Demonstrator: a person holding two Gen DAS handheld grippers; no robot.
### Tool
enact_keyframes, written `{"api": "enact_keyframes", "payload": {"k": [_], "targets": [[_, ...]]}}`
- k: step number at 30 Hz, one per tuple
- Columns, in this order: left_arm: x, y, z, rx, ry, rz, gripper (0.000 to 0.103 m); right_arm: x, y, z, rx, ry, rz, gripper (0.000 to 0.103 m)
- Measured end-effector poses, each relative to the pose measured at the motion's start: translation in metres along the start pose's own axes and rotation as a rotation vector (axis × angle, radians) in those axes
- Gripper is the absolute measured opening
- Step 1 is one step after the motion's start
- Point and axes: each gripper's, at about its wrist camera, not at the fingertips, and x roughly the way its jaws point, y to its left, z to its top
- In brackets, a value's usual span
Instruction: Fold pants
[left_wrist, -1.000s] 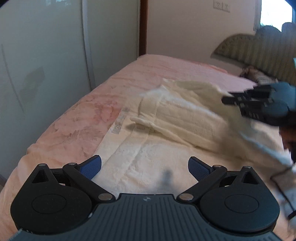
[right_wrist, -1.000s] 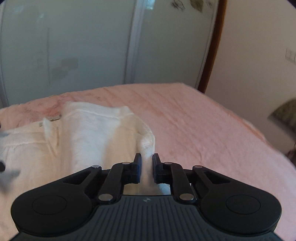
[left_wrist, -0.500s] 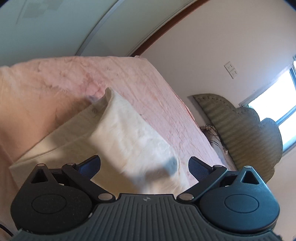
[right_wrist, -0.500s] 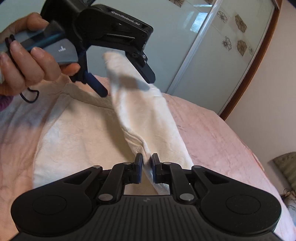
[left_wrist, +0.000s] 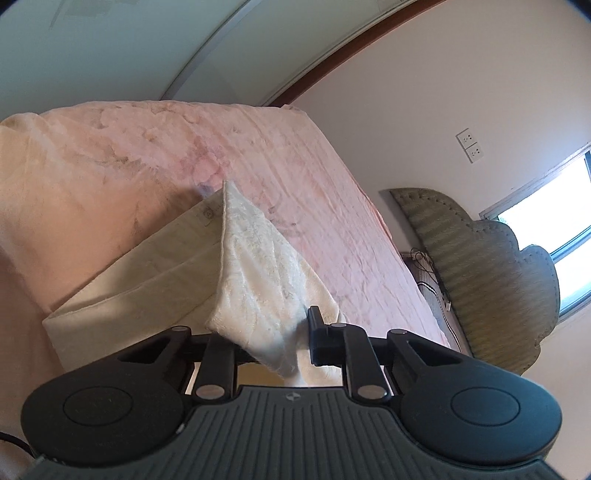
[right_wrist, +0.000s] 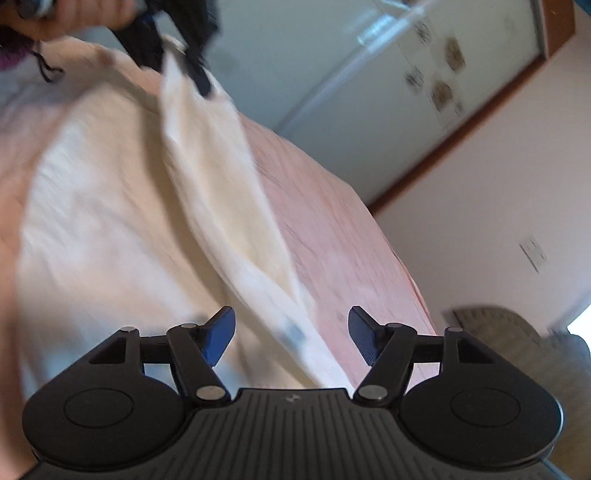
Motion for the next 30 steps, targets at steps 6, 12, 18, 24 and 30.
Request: {"api": "enact_keyframes", "payload": {"k": [6,12,18,24,30], "targets": [[-0.002,-0.004,-0.007,0.005,-0.006,0.045,0.033,0.021,-0.014,-0.030,-0.099,0.130,-0.119,0.065],[0.001,-0.008,-0.014,0.023,-0.008,0.104,0.033,0.058,0.000,-0.040,-0.156,0.185,-0.181,0.027],[-0.017,-0.003,0.000,0.081,-0.020,0.102,0.010,0.036,0.005,-0.033,-0.068,0.187,-0.157,0.005],[-0.032,0.013,0.002,0.154,0.017,0.177,0.009,-0.047,0.029,-0.018,0.012,0.143,-0.089,0.005],[-0.030,0.028,-0.009,0.176,0.056,0.257,0.009,-0.077,0.076,-0.023,0.062,0.174,0.038,0.005]]}}
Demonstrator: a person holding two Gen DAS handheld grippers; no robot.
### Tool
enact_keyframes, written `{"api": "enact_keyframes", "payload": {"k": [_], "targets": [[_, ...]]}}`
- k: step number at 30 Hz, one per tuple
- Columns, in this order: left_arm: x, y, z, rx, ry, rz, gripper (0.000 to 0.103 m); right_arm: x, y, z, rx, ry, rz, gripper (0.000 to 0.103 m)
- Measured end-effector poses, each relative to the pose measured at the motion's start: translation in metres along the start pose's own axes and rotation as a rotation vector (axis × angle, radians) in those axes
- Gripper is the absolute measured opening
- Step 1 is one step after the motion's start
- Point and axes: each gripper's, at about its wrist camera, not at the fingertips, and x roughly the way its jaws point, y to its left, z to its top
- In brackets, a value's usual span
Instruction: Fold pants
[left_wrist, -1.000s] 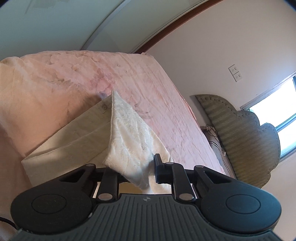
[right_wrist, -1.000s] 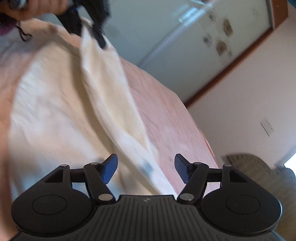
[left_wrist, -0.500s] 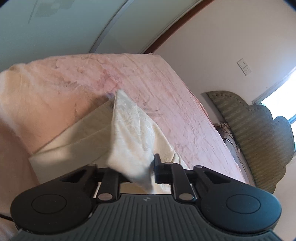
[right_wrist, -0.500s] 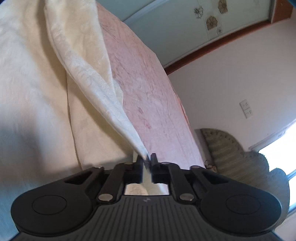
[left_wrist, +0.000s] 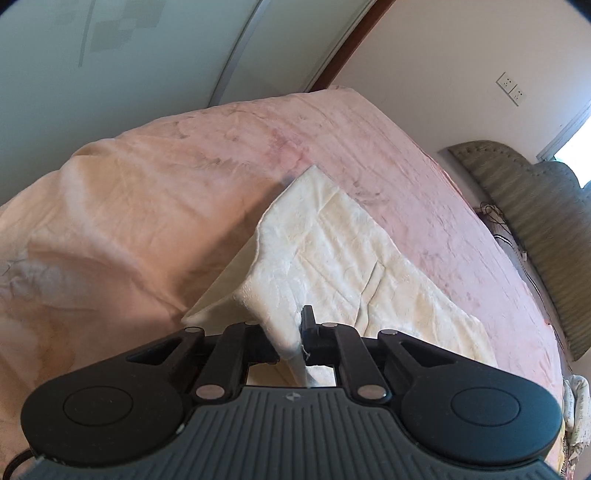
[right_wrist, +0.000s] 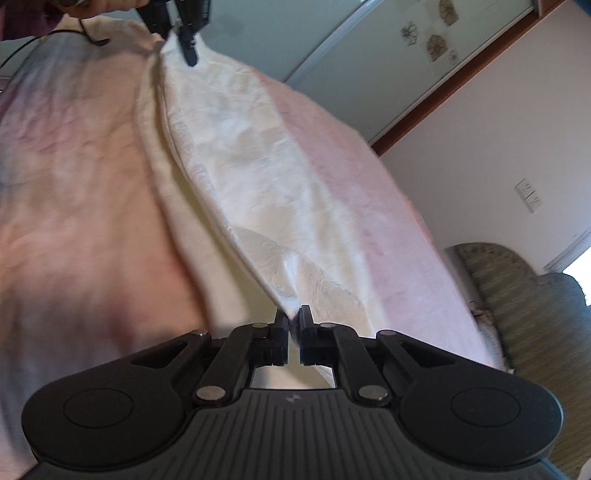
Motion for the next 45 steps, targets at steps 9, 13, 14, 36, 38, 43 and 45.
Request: {"api": "enact_keyframes", "payload": {"k": [9,13,14,36,38,43,45], "targets": [[0.008,-0.024,-0.014,0.177,-0.048,0.141,0.015,0.002,0.015,-0.015,0.115,0.016,0.056,0.005],[-0.003,-0.029,-0.012,0.195,-0.067,0.175,0.022,-0.002,0.008,-0.017,0.214,0.011,0.082,0.005],[-0.006,-0.029,-0.011,0.196,-0.073,0.188,0.029,-0.004,0.008,-0.018,0.217,0.011,0.087,0.005],[-0.011,-0.223,-0.113,0.787,0.033,-0.311,0.063,-0.084,-0.131,-0.252,1.275,0.258,-0.306,0.011],[-0.008,-0.245,-0.142,0.889,0.102,-0.427,0.063,-0.094,-0.133,-0.257,1.334,0.249,-0.373,0.013],[-0.004,-0.282,-0.209,1.114,0.166,-0.580,0.063,-0.078,-0.159,-0.240,1.318,0.130,-0.322,0.030],[0.002,-0.288,-0.228,1.176,0.174,-0.591,0.061,-0.050,-0.172,-0.249,1.280,0.241,-0.324,0.046]]}}
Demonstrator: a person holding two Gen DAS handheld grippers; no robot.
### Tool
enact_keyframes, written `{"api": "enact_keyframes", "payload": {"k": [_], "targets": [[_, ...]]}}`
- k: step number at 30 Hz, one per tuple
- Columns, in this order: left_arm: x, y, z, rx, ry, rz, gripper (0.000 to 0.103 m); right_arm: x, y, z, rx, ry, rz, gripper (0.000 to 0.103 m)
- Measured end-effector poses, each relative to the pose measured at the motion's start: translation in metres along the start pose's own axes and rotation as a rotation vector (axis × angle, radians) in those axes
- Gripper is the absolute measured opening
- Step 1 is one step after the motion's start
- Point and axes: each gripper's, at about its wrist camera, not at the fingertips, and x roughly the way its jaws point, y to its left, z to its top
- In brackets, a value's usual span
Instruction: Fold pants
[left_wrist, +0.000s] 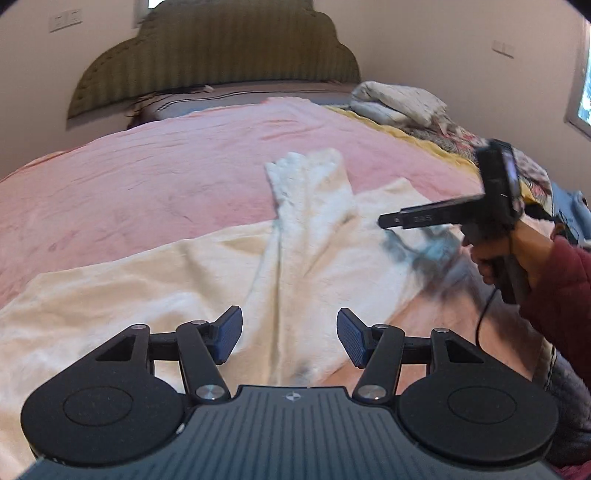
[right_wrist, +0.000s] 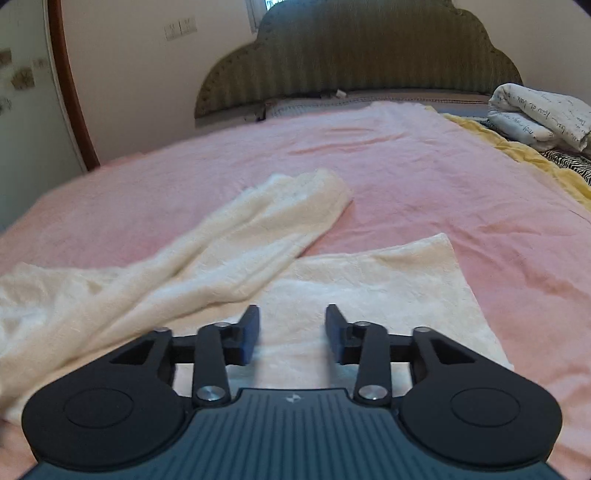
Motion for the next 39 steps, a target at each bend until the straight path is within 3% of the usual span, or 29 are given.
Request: {"api": "enact_keyframes", "payload": {"k": [1,3,5,6,8,14,17,19,20,21,22,24,29,33,37,38,39], "targets": [[0.006,-0.005,-0.002,0.018,0.010,-0.002,0.060,0.011,-0.001,0.000,-0.018,0.029,-0.064,0.046],[0.017,-0.008,-0.007,0.046,0.029,-0.012,0.057,0.008,0.006,0.010,-0.031,-0.019,-0.140,0.048],[0.032,-0.007,-0.008,0.034,0.053,-0.020,0.051,-0.005,0.030,0.025,-0.090,-0.122,-0.092,0.048],[0.040,-0.005,-0.008,0.022,0.069,-0.021,0.043,-0.007,0.044,0.034,-0.122,-0.147,-0.066,0.048],[0.051,-0.002,-0.009,-0.001,0.085,-0.015,0.039,0.004,0.072,0.055,-0.189,-0.161,-0.024,0.047],[0.052,0.001,-0.019,-0.009,0.049,-0.012,0.035,0.097,0.111,0.100,-0.158,-0.006,0.013,0.047],[0.056,0.003,-0.021,-0.012,0.035,-0.009,0.035,0.134,0.119,0.108,-0.199,0.079,-0.054,0.047],[0.060,0.002,-0.020,-0.012,0.027,-0.010,0.035,0.145,0.119,0.108,-0.226,0.076,-0.096,0.045],[0.060,0.001,-0.019,-0.011,0.023,-0.010,0.035,0.146,0.117,0.110,-0.209,0.076,-0.115,0.043],[0.061,0.000,-0.019,-0.011,0.021,-0.009,0.035,0.144,0.113,0.112,-0.188,0.068,-0.129,0.024],[0.060,0.000,-0.020,-0.014,0.021,-0.009,0.035,0.141,0.109,0.113,-0.165,0.053,-0.128,0.017],[0.061,0.003,-0.020,-0.023,0.025,-0.012,0.033,0.132,0.095,0.110,-0.089,0.024,-0.111,0.012],[0.055,0.007,-0.021,-0.034,0.030,0.004,0.015,0.085,0.048,0.092,0.155,-0.087,-0.056,0.009],[0.056,0.004,-0.022,-0.021,0.031,0.014,0.015,0.040,0.004,0.066,0.314,-0.132,-0.007,0.009],[0.061,-0.002,-0.019,0.002,0.032,0.036,0.015,0.033,-0.016,0.057,0.360,-0.120,0.072,0.009],[0.063,-0.002,-0.018,0.004,0.034,0.041,0.015,0.033,-0.015,0.060,0.384,-0.132,0.105,0.011],[0.063,-0.005,-0.018,0.007,0.036,0.046,0.015,0.036,-0.012,0.065,0.397,-0.140,0.140,0.020]]}}
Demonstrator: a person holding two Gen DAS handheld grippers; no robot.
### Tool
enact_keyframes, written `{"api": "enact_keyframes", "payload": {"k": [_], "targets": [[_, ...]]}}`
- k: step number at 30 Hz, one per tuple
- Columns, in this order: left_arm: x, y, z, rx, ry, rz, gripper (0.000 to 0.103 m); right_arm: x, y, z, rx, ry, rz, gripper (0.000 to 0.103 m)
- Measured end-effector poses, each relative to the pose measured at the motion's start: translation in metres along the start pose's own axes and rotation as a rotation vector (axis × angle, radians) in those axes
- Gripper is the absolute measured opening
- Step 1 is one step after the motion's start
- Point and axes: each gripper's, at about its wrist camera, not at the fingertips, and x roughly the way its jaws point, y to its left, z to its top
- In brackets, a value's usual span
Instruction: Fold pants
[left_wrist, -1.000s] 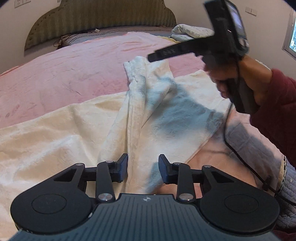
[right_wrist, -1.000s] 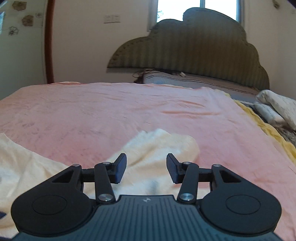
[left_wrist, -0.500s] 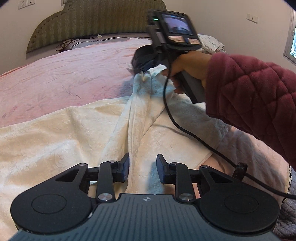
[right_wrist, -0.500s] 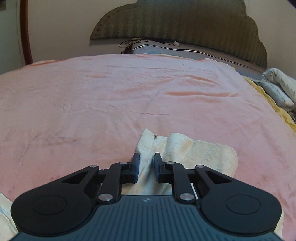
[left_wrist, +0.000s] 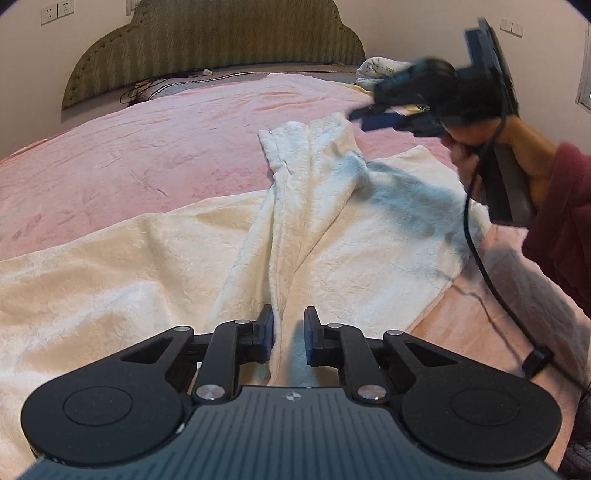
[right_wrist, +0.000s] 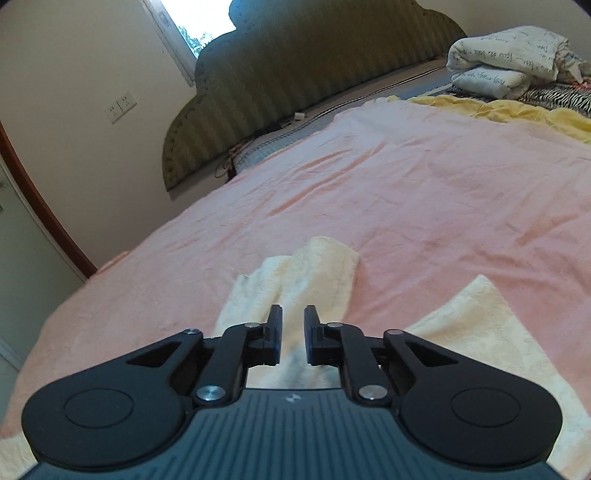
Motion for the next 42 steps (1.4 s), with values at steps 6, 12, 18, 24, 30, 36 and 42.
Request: {"api": "enact_keyframes", "payload": {"k": [6,12,18,24,30,36,42], "targets": [[-0.001,-0.007,-0.003,0.009,-0.010,0.013,0.026,0.059,0.093,-0.005,-0.356,0.074,-0.031,0.063],[-0.002,-0.004,-0.003,-0.017,-0.010,-0.013,0.028,0.135,0.124,-0.026,-0.641,0.190,-0.269,0.053],[-0.003,-0.003,-0.003,-0.026,-0.038,-0.049,0.041,0.107,0.088,-0.010,-0.399,0.101,-0.219,0.006],[-0.002,-0.005,0.001,-0.008,-0.036,-0.023,0.032,0.016,0.030,0.005,-0.085,-0.058,-0.090,0.006],[0.007,-0.020,0.005,0.076,-0.021,0.056,0.029,-0.033,-0.046,-0.015,0.148,-0.018,-0.074,0.006],[0.012,-0.029,0.005,0.134,-0.017,0.096,0.029,-0.015,-0.085,-0.034,0.389,0.003,0.039,0.020],[0.016,-0.045,-0.001,0.261,-0.042,0.140,0.030,-0.004,-0.085,-0.028,0.398,-0.025,0.065,0.008]]}}
